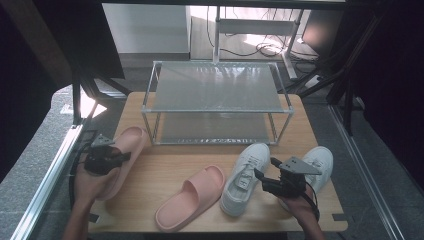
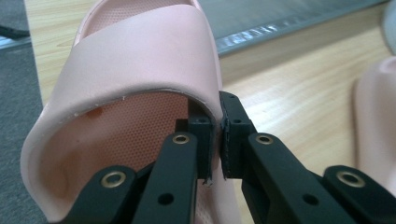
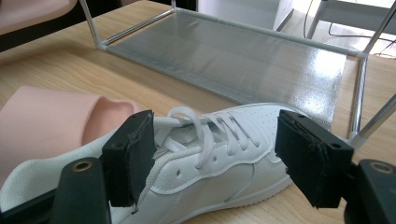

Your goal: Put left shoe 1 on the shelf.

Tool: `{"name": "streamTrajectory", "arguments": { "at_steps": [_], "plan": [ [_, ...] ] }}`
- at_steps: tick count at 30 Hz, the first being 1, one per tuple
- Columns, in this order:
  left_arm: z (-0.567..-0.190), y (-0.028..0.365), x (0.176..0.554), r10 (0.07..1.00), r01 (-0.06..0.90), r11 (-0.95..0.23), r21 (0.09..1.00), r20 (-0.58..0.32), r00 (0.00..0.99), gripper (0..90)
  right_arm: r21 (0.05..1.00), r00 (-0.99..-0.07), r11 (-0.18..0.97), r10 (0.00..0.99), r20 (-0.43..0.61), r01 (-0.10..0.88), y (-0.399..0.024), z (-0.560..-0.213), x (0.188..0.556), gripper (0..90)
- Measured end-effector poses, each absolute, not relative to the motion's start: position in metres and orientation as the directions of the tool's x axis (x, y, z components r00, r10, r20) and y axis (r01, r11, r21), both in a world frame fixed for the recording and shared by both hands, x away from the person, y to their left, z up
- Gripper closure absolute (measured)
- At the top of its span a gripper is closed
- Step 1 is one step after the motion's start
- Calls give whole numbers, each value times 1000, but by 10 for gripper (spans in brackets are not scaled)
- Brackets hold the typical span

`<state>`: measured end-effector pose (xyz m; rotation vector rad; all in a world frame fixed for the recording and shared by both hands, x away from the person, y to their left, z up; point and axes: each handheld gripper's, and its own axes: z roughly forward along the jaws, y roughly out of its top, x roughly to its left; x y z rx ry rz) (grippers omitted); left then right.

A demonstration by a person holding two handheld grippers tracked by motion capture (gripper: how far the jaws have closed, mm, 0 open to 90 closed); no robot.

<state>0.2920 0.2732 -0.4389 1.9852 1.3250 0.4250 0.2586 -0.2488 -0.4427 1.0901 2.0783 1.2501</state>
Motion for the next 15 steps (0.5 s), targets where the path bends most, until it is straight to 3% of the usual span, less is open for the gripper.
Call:
{"name": "streamTrajectory", "arguments": {
  "at_steps": [15],
  "plan": [
    [-432,241,283,848,632,-285,720,-119,517,853,882,-569,269,822,-1,388,-249,-443,259,291]
  ]
}}
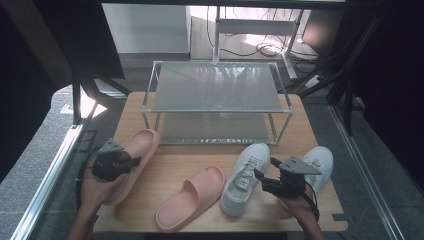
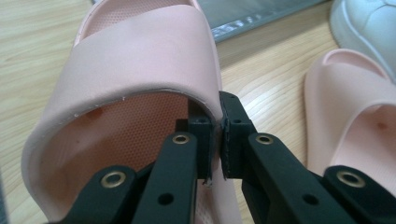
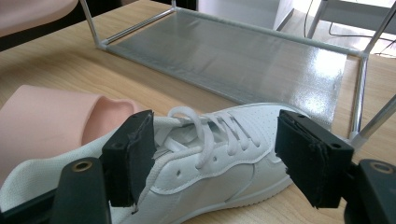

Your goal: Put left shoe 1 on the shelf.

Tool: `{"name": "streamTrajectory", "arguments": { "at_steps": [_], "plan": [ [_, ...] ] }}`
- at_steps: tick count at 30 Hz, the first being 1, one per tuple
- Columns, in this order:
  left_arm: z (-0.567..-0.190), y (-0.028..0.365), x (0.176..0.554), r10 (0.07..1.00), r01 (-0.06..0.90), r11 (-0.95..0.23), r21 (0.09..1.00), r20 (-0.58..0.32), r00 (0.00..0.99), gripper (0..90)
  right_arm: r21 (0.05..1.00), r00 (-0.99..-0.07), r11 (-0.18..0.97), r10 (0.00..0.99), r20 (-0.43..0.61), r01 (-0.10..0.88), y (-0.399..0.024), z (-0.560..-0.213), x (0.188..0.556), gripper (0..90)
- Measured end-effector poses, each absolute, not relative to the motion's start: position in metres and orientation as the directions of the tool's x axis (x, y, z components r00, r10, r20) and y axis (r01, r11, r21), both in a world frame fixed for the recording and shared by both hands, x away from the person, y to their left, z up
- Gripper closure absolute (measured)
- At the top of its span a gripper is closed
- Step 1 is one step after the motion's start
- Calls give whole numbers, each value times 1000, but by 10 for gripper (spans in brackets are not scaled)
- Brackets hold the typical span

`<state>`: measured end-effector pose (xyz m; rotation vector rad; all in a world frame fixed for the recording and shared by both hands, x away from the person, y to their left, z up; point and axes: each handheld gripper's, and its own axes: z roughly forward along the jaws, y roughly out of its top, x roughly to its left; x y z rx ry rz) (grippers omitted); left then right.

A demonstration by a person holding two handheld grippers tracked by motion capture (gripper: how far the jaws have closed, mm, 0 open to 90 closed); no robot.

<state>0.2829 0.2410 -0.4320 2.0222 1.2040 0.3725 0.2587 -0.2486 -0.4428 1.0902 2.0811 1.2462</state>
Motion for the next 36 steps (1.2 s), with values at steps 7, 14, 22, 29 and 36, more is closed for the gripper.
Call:
{"name": "streamTrajectory", "arguments": {
  "at_steps": [7,14,22,29,36],
  "plan": [
    [-432,224,295,830,622,-306,721,-118,545,853,882,-568,267,823,1,388,-249,-443,259,291],
    [-426,206,297,809,602,-338,724,-103,579,850,881,-569,269,822,1,390,-248,-443,259,291],
    [-427,195,305,797,601,-347,721,-112,594,853,881,-569,269,822,0,388,-249,-443,259,291],
    [-426,176,319,779,589,-362,722,-113,617,853,880,-568,268,823,2,391,-249,-444,259,291],
    [-428,160,336,770,584,-380,718,-105,630,853,881,-566,265,824,3,391,-250,-444,260,291]
  ]
}}
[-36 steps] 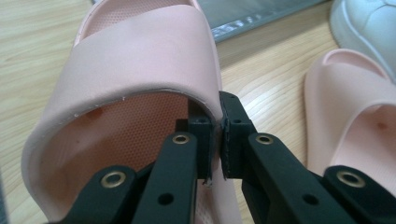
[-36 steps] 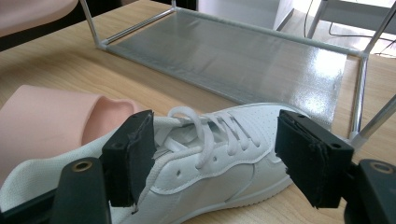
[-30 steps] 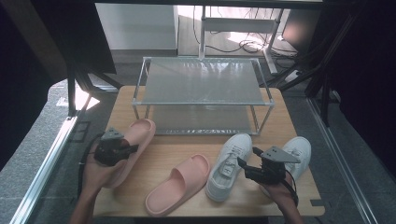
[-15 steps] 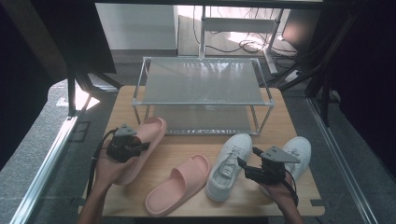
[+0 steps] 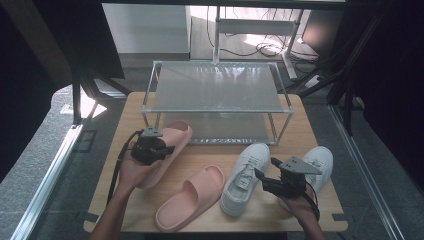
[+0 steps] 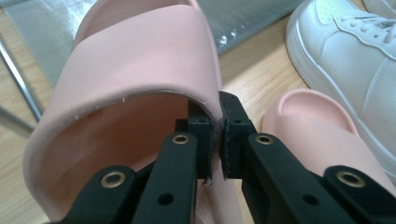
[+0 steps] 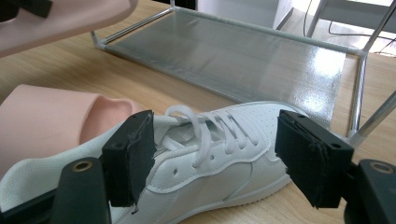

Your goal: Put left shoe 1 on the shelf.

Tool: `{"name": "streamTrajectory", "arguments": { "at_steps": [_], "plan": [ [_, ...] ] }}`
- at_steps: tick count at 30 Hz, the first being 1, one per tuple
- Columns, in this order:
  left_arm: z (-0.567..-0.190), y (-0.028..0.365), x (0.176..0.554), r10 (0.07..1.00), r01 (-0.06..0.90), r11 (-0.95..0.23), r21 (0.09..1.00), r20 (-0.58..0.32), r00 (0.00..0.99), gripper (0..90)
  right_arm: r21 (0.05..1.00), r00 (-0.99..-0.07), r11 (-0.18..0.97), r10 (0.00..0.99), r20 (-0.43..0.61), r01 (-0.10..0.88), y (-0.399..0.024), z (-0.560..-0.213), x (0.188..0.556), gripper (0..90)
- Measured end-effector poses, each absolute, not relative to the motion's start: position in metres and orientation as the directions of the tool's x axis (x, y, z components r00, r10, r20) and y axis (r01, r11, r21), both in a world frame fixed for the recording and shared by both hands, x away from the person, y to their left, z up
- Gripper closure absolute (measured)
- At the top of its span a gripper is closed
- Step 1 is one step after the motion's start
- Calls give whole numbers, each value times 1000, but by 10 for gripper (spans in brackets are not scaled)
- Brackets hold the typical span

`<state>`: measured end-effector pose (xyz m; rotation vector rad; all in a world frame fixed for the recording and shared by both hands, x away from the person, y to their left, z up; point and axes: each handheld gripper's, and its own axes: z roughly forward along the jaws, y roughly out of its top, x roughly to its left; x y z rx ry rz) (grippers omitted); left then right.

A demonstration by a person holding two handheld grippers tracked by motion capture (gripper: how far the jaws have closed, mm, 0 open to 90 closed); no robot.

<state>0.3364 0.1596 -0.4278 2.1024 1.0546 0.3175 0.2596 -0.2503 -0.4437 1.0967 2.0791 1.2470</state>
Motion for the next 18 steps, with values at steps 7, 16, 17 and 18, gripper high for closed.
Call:
{"name": "streamTrajectory", "arguments": {
  "at_steps": [7,16,17,18],
  "plan": [
    [-431,142,354,766,579,-400,710,-88,636,854,881,-563,262,826,6,393,-252,-444,260,291],
    [-436,121,382,764,581,-420,697,-74,641,854,880,-564,263,826,6,395,-252,-444,260,291],
    [-437,120,385,766,583,-420,696,-73,638,854,880,-563,262,826,6,395,-253,-444,260,291],
    [-438,118,387,767,584,-421,694,-71,637,853,880,-562,259,827,10,397,-253,-444,260,291]
  ]
}}
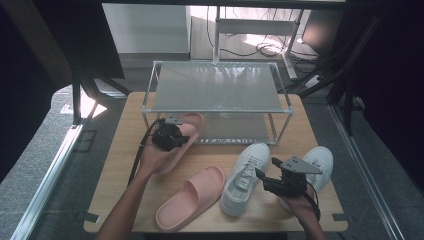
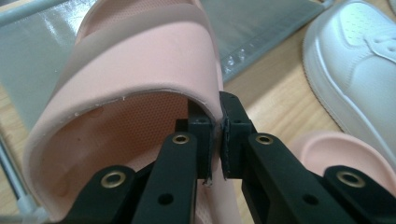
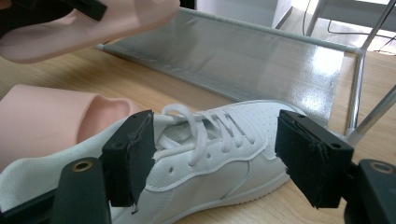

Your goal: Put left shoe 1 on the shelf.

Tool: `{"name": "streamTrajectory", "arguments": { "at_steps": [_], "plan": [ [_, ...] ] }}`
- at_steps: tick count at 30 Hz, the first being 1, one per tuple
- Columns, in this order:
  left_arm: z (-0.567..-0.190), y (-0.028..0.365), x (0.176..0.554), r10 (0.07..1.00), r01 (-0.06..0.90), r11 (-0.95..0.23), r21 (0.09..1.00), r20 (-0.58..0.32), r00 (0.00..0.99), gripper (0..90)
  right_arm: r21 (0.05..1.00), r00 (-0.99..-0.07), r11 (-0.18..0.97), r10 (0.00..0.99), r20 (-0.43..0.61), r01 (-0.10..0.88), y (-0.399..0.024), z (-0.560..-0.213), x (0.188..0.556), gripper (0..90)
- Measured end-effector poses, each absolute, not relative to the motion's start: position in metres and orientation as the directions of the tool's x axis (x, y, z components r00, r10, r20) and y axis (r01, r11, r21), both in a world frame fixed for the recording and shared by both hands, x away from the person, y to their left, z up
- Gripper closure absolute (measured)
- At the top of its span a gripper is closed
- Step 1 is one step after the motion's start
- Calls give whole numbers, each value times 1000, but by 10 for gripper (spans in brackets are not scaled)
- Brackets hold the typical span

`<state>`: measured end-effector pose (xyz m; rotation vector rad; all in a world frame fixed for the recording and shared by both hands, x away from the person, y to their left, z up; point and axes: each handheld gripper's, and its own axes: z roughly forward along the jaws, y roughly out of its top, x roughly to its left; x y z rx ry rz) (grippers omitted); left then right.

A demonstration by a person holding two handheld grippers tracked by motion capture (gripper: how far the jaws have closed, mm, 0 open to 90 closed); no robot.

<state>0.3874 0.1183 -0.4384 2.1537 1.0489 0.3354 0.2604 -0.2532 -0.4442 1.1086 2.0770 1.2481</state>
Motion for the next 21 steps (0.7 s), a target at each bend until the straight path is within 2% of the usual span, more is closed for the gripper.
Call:
{"name": "streamTrajectory", "arguments": {
  "at_steps": [21],
  "plan": [
    [-476,80,414,778,562,-447,696,-7,628,850,877,-555,259,832,11,404,-255,-446,261,291]
  ]
}}
